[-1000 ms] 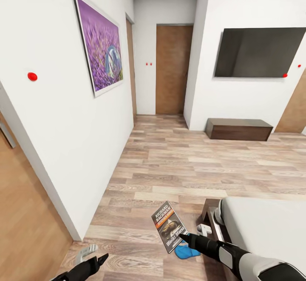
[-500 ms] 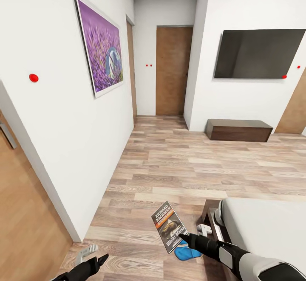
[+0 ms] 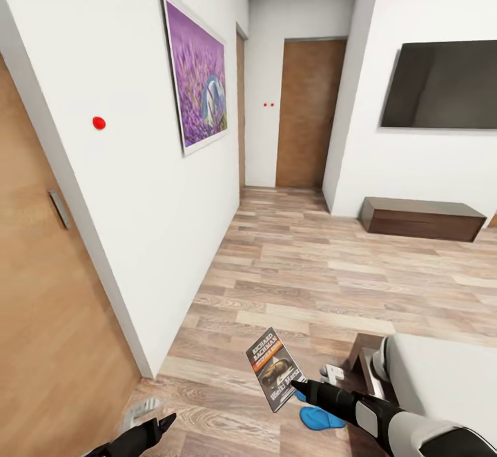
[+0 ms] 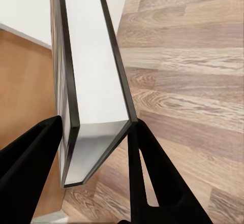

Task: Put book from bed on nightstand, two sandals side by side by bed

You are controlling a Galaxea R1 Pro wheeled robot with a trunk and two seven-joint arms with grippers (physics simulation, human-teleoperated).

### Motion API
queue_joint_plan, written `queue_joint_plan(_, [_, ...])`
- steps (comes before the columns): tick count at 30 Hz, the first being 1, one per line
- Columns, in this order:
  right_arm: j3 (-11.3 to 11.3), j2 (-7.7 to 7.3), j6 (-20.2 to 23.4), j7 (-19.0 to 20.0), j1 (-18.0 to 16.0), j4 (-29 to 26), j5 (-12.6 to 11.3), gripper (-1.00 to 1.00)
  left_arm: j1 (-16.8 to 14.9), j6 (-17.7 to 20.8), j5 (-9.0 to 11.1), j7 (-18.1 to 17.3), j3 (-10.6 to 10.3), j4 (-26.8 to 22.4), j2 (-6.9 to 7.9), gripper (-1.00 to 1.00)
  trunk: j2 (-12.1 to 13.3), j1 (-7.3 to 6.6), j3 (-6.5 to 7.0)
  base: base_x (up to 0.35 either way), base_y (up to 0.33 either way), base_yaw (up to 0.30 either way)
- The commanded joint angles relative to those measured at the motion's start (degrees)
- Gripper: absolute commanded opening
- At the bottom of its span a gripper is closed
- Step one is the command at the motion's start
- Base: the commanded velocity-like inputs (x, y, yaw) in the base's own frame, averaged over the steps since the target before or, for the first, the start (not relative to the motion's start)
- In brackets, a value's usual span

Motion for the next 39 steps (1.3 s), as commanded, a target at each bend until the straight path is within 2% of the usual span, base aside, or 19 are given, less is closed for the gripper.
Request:
queue_joint_plan(1, [0.3, 0.01, 0.1, 0.3, -0.1, 0.2, -0.6, -1.0, -0.1, -0.3, -0.5, -0.1, 0.3, 0.1, 0.02, 1.0, -0.1, 0.01, -0.1, 0.0, 0.0, 0.275])
queue_joint_plan(15, [0.3, 0.01, 0.1, 0.3, -0.1, 0.2, -0.6, -1.0, -0.1, -0.3, -0.5, -0.1, 0.4, 0.1, 0.02, 1.0, -0.1, 0.01, -0.4, 0.0, 0.0, 0.239])
queue_joint_plan(21, [0.3, 0.01, 0.1, 0.3, -0.1, 0.2, -0.6, -1.0, -0.1, -0.3, -0.5, 0.0, 0.4, 0.1, -0.44, 1.0, -0.1, 0.01, -0.31, 0.0, 0.0, 0.013])
queue_joint_plan(34, [0.3, 0.01, 0.1, 0.3, -0.1, 0.2, -0.6, -1.0, -0.1, -0.3, -0.5, 0.0, 0.4, 0.1, -0.74, 1.0, -0.1, 0.01, 0.79, 0.0, 0.0, -0.063])
queue_joint_plan(39, [0.3, 0.01, 0.1, 0.3, -0.1, 0.2, -0.6, -1.0, -0.1, -0.4, -0.5, 0.0, 0.4, 0.1, -1.35, 1.0, -0.1, 0.01, 1.01, 0.0, 0.0, -0.019])
